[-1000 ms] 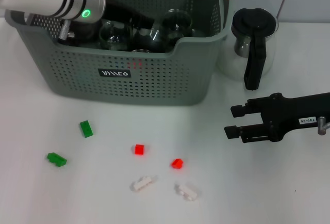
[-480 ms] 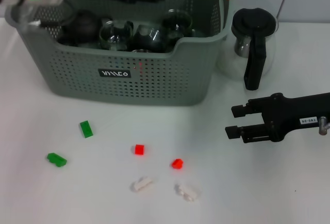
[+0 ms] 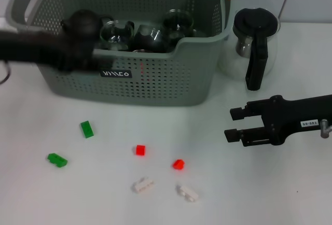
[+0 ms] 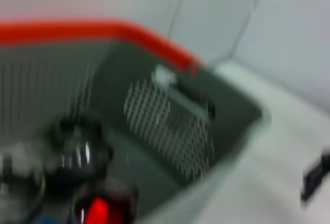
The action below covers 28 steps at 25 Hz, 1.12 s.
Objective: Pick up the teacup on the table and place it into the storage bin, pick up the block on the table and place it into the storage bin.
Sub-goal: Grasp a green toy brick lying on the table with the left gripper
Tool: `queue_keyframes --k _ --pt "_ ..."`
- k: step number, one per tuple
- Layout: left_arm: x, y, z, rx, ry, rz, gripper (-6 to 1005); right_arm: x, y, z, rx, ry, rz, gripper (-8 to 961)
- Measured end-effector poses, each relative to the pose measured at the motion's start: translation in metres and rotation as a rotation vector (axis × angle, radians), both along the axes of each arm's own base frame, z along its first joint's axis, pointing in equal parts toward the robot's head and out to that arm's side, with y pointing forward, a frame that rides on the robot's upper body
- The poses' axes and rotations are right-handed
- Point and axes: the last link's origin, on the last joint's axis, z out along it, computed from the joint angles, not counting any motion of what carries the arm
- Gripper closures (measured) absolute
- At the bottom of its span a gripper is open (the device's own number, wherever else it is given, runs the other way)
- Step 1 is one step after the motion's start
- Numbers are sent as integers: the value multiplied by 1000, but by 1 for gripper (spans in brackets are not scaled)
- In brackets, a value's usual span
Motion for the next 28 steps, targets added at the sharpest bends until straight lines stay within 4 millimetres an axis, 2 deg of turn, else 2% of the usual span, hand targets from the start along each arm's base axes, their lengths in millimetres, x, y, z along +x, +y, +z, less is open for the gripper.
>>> queue_keyframes --k 3,10,14,20,28 --pt "-10 -14 -1 -56 84 -1 271 -1 -3 1 -21 7 9 254" --pt "-20 -28 -8 -163 174 12 274 -3 -6 2 -52 13 21 254" --pt "-23 -31 -23 -235 254 23 275 -3 -6 2 -52 12 22 254" --pt "-22 -22 -53 -279 364 -3 278 -2 -6 2 -50 10 20 254" --pt "-24 -4 -70 -207 480 -99 281 0 -7 3 -43 12 11 253"
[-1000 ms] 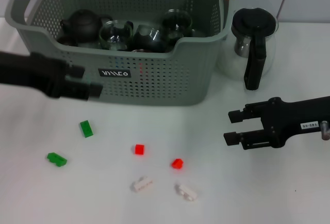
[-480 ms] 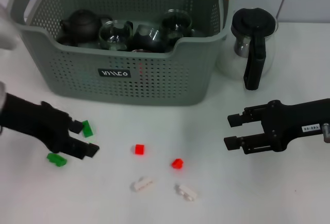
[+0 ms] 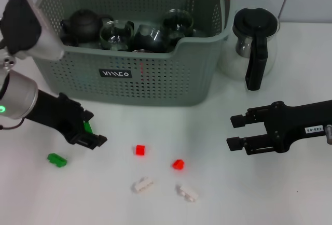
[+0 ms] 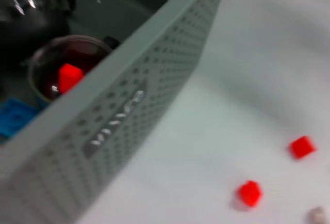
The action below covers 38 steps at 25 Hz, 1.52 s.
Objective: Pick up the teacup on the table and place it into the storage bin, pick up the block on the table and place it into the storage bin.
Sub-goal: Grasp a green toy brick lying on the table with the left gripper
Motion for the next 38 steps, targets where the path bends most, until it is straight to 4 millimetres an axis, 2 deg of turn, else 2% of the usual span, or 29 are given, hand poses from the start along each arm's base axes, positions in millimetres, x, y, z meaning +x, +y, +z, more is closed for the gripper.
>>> queue_keyframes --k 11,38 --pt "-16 21 -29 19 175 -64 316 0 0 -2 6 1 -4 253" --pt "-28 29 -40 32 258 -24 401 2 1 -1 8 -1 -10 252"
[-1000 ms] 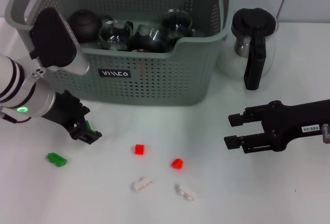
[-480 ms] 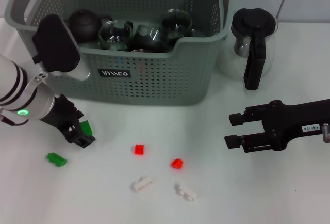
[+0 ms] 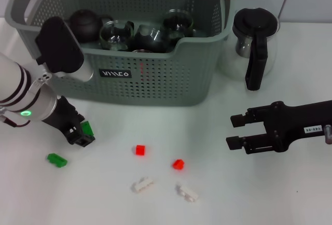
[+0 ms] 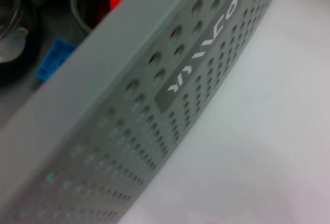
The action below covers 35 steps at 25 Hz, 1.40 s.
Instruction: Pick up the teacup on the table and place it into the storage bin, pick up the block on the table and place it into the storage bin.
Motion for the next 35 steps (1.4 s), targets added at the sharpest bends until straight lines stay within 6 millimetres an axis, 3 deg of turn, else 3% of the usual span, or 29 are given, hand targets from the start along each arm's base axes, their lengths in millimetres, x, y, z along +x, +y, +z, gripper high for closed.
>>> queue_keyframes --k 23,27,30,35 --pt "1 1 -2 5 3 39 502 4 -3 0 -1 0 -11 253" --pt "4 2 0 12 -2 38 570 4 -3 0 -1 0 -12 253" --pt "11 0 5 4 -21 35 580 4 -3 0 -2 0 -12 253" --pt "43 -11 28 -63 -155 21 563 4 -3 1 0 -2 -9 253"
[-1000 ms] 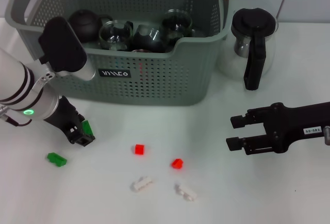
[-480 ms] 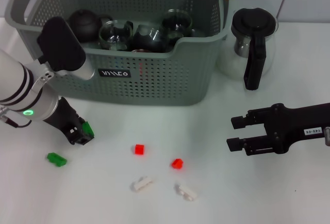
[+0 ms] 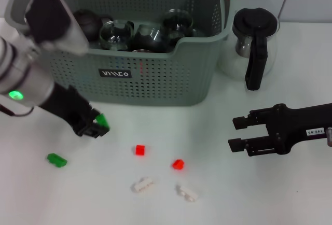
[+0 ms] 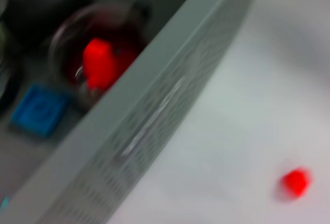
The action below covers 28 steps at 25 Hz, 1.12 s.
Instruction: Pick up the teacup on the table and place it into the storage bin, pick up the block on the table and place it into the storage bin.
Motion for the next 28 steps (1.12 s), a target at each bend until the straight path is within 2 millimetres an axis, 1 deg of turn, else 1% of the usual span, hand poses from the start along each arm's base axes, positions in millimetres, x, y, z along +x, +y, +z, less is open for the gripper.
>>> queue_keyframes --k 5,6,9,11,13,17,21,23,25,28 --pt "34 -6 37 -59 -236 -60 546 0 0 0 0 1 -1 253" --pt "37 -6 42 -60 -271 -68 542 0 0 0 0 1 0 253" --pt "59 -7 59 -83 -479 -144 532 0 0 0 -1 2 1 253" --pt "72 -2 66 -68 -583 -194 525 0 0 0 -1 2 1 253" --pt "80 9 68 1 -628 -217 518 -1 0 0 -1 3 2 253" --pt "89 37 59 162 -645 -227 505 -1 0 0 -2 3 4 253" --pt "88 71 44 363 -629 -190 491 -2 0 0 -1 8 4 253" --pt "81 82 33 415 -595 -167 484 -2 0 0 0 10 3 253" --pt "68 93 15 439 -506 -143 477 -3 0 1 0 10 5 254" --pt "51 101 -4 436 -384 -114 467 -4 1 0 1 11 10 254"
